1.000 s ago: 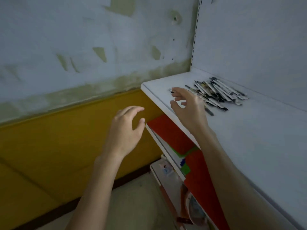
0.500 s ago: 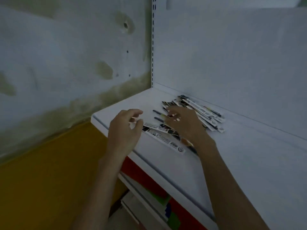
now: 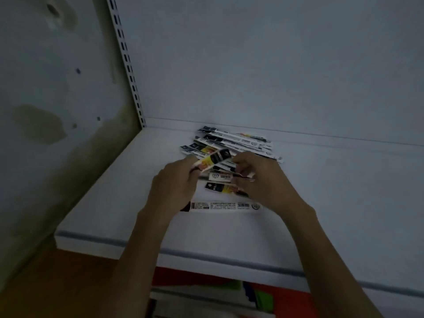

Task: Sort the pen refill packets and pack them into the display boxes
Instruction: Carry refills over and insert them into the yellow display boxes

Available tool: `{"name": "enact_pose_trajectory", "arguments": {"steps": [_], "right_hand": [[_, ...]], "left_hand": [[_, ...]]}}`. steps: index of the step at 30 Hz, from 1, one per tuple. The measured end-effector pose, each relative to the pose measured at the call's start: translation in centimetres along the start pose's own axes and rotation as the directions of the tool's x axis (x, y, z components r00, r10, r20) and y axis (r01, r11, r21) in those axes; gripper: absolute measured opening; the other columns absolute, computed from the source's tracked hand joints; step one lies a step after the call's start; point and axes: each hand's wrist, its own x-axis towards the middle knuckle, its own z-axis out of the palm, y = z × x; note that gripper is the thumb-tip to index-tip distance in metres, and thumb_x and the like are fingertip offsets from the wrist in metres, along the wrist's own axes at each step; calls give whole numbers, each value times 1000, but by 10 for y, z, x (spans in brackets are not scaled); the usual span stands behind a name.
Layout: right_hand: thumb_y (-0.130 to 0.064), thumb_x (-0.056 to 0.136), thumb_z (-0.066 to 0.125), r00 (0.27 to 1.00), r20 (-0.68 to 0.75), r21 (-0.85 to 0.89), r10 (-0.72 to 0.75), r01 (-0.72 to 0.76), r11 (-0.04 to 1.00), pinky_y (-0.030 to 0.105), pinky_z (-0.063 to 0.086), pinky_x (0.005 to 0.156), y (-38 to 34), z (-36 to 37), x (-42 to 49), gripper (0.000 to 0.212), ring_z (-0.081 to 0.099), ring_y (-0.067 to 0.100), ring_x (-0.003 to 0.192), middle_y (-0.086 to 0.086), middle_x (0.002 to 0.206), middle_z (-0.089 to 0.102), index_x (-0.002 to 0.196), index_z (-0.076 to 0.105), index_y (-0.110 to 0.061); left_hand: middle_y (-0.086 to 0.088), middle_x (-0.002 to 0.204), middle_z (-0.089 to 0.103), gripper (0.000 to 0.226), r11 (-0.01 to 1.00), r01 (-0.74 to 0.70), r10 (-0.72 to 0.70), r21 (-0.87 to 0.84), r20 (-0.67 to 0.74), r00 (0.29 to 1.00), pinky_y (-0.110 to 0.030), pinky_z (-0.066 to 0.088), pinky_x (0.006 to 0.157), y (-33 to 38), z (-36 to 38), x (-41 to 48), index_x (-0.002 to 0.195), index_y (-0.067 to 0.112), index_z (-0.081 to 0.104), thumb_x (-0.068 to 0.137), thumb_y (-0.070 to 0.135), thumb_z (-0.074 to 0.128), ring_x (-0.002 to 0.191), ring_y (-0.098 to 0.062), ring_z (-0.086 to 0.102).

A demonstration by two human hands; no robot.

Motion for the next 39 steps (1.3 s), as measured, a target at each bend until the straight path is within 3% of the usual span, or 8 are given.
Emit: {"name": "enact_pose_trajectory", "arguments": {"steps": [6, 15, 18, 21, 23, 27, 36, 39], "right_hand": [[-22, 77, 73, 947, 308, -199, 95, -33, 979, 25, 48, 73, -15, 13, -25, 21, 54, 7, 77, -17, 82, 57, 97, 70, -24], [-18, 83, 66, 978, -205, 3, 35, -36, 999, 9, 42, 60, -55, 36, -20, 8, 55, 3, 64, -10, 73, 63, 89, 71, -16], [-14, 83, 64, 987, -68, -48, -142, 139, 989, 17, 45, 64, -78, 64, -19, 13, 58, 7, 69, -1, 85, 67, 96, 69, -13], [-17, 85, 63, 995, -85, 35, -43, 46, 998, 10, 44, 69, -69, 58, -22, 17, 58, 0, 75, -2, 96, 69, 101, 70, -15], [-21, 84, 65, 980, -161, -64, 117, -128, 990, 16, 43, 77, -44, 42, -24, 23, 58, 7, 89, -1, 105, 67, 107, 68, -19], [-21, 83, 63, 945, -146, -315, 293, -326, 892, 29, 45, 76, -8, 28, -34, 21, 58, 19, 94, -1, 101, 65, 103, 70, -23], [-15, 82, 68, 887, -460, -24, 44, -62, 998, 10, 37, 58, -39, 38, -12, 6, 52, 6, 64, -1, 73, 62, 81, 73, -13], [-6, 81, 62, 934, -336, -42, -122, 115, 993, 11, 35, 60, -59, 55, -1, 8, 52, 11, 68, 5, 76, 61, 83, 70, -8]], "left_hand": [[-14, 76, 58, 14, 903, 96, -127, -419, -45, 991, -43, 49, 60, -13, -17, 5, 98, 11, 42, 98, 24, 39, 62, -23, 54], [1, 73, 49, 25, 552, 350, -396, -757, 131, 909, -31, 39, 65, -17, -13, -21, 100, 16, 42, 92, 39, 48, 61, -15, 45], [2, 93, 57, 27, 643, 322, -291, -695, 167, 942, -17, 39, 58, -3, -11, -22, 114, 17, 40, 96, 37, 40, 70, -5, 51], [-5, 115, 55, 27, 678, 280, -265, -680, 129, 956, -10, 43, 57, -8, -12, -14, 126, 16, 39, 100, 21, 34, 75, -5, 53], [-10, 109, 59, 15, 617, 282, -269, -735, 140, 953, -21, 52, 64, -13, -14, -10, 113, 19, 41, 100, 17, 34, 72, -7, 58], [-4, 67, 54, 6, 575, 252, -242, -778, 132, 961, -16, 42, 41, -16, -12, -8, 100, 16, 44, 99, 16, 39, 39, -1, 47], [2, 73, 50, 24, 643, 222, -168, -733, 148, 975, -26, 39, 58, 2, -6, -10, 100, 17, 47, 94, 40, 42, 62, -13, 46], [9, 85, 56, 20, 628, 233, -143, -743, 184, 973, -18, 40, 62, 13, -5, -7, 100, 23, 47, 93, 41, 43, 76, -3, 54]]}}
